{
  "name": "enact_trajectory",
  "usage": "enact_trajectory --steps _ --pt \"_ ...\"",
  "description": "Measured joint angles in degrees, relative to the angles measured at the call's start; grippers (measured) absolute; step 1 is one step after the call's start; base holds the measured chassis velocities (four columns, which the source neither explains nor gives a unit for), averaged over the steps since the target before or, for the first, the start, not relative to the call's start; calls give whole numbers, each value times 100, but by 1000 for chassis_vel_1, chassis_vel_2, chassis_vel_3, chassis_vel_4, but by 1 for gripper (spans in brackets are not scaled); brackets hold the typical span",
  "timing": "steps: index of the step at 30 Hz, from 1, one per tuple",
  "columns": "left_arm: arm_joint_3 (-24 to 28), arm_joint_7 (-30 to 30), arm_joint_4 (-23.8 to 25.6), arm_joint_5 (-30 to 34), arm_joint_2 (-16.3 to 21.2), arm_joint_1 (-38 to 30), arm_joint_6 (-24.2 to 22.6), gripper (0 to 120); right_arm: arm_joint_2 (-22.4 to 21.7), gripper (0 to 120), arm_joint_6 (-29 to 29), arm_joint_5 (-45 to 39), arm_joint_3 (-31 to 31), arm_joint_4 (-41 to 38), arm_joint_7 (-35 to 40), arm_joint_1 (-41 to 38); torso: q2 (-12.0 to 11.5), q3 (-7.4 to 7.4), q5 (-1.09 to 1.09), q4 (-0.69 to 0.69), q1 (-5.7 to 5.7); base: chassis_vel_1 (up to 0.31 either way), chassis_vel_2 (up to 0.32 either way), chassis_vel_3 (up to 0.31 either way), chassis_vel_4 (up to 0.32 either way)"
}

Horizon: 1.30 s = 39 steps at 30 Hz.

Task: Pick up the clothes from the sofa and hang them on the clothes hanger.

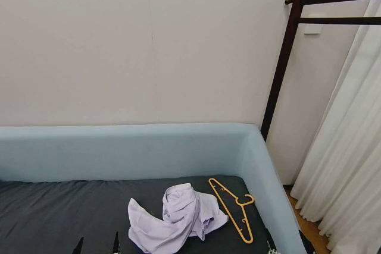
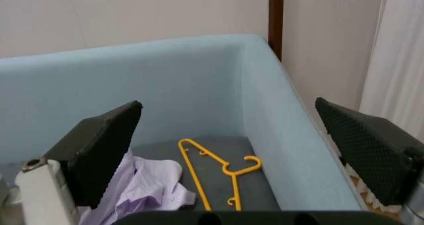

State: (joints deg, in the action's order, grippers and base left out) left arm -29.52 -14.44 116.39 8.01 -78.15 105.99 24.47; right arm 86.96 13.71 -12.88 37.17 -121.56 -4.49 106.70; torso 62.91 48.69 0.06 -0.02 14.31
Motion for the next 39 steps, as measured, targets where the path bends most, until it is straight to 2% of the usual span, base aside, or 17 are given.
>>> enact_trajectory --steps 11,16,20,21,22,23,25,26,28,30,31,33,34,35,36,37,39 --pt "11 137 -27 127 192 -27 -54 100 10 100 -97 44 -59 55 70 -100 0 0 0 0 0 0 0 0 0" --pt "20 252 -144 172 314 -51 -69 100 -207 100 -400 -231 -178 22 230 -144 0 0 0 0 0 0 0 0 0" --pt "-9 176 -253 202 461 5 -48 100 -931 100 -1398 -848 -364 127 694 -528 0 0 0 -2 0 0 0 0 0" --pt "-9 176 -253 202 461 5 -48 100 -931 100 -1398 -848 -364 127 694 -528 0 0 0 -2 0 0 0 0 0" --pt "-24 96 -270 204 452 31 -22 100 -1122 100 -1542 -959 -404 217 763 -658 0 0 1 -1 0 0 0 0 0" --pt "-63 23 -290 214 406 91 41 100 -1526 100 -1913 -1325 -522 382 890 -993 0 0 1 -1 0 0 0 0 0" --pt "-99 14 -314 224 328 180 154 100 -2031 100 -2346 -1989 -705 538 973 -1475 0 0 2 1 0 0 0 0 0" --pt "-99 14 -314 224 328 180 154 100 -2031 100 -2346 -1989 -705 538 973 -1475 0 0 2 1 0 0 0 0 0" --pt "-116 30 -358 209 251 281 257 100 -2473 100 -2698 -2593 -1004 796 962 -2006 0 0 0 0 0 0 0 0 0" --pt "-121 -35 -417 190 179 344 380 100 -2858 100 -2838 -2775 -1518 1254 954 -2655 0 1 2 0 0 0 0 0 0" --pt "-121 -35 -417 190 179 344 380 100 -2858 100 -2838 -2775 -1518 1254 954 -2655 0 1 2 0 0 0 0 0 0" --pt "-140 -97 -450 193 126 406 453 100 -3109 100 -2942 -2959 -2221 1821 951 -3379 0 0 -2 1 0 0 0 0 0" --pt "-175 -107 -460 192 97 458 483 100 -3173 100 -3025 -3126 -2675 2190 968 -3882 -1 1 4 -2 1 0 0 0 0" --pt "-202 -111 -460 189 69 488 495 100 -3187 100 -3058 -3284 -3056 2507 991 -4372 -1 1 3 1 1 0 0 0 0" --pt "-202 -111 -460 189 69 488 495 100 -3187 100 -3058 -3284 -3056 2507 991 -4372 -1 1 3 1 1 0 0 0 0" --pt "-234 -114 -460 184 30 522 496 100 -3166 100 -3081 -3458 -3446 2810 1005 -4810 0 0 -3 2 1 0 0 0 0" --pt "-282 -123 -452 163 -40 579 496 100 -2984 100 -3140 -3729 -4134 3353 1021 -5485 -2 2 3 0 1 0 0 0 0"
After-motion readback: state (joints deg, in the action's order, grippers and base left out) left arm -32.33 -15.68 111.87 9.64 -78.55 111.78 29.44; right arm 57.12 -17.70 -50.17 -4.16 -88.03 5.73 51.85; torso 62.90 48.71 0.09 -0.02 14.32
